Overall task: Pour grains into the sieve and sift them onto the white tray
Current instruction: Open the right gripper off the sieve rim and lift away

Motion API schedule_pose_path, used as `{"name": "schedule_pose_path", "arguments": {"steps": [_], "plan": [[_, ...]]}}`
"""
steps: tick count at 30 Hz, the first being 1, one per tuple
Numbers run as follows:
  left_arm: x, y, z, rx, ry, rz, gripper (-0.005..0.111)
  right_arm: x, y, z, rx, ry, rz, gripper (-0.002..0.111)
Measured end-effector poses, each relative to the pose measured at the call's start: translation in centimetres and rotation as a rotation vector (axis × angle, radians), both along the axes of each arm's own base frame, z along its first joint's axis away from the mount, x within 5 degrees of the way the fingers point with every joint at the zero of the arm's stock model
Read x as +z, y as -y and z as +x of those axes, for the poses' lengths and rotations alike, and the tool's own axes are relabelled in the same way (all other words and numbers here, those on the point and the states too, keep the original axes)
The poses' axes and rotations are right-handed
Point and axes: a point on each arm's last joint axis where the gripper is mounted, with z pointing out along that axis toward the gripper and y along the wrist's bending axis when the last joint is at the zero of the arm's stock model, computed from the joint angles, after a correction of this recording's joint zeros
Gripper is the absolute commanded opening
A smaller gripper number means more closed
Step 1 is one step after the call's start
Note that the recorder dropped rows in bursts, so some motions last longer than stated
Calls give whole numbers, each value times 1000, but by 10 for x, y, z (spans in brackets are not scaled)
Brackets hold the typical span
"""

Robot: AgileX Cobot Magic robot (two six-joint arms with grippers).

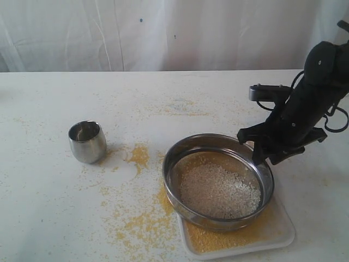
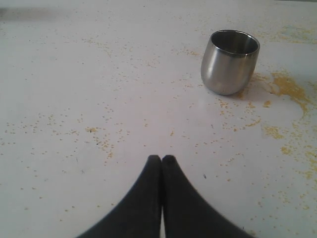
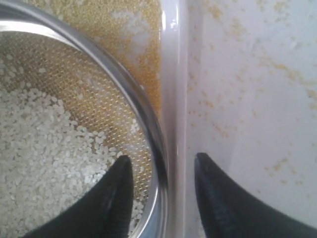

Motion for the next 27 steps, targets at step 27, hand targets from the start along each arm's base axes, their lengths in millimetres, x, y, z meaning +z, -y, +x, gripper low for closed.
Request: {"name": "schedule_pose_path", "arguments": {"steps": [27], "plan": [[0, 0, 0, 0, 0, 0, 0, 72, 138, 20, -591, 174, -60, 10]]}}
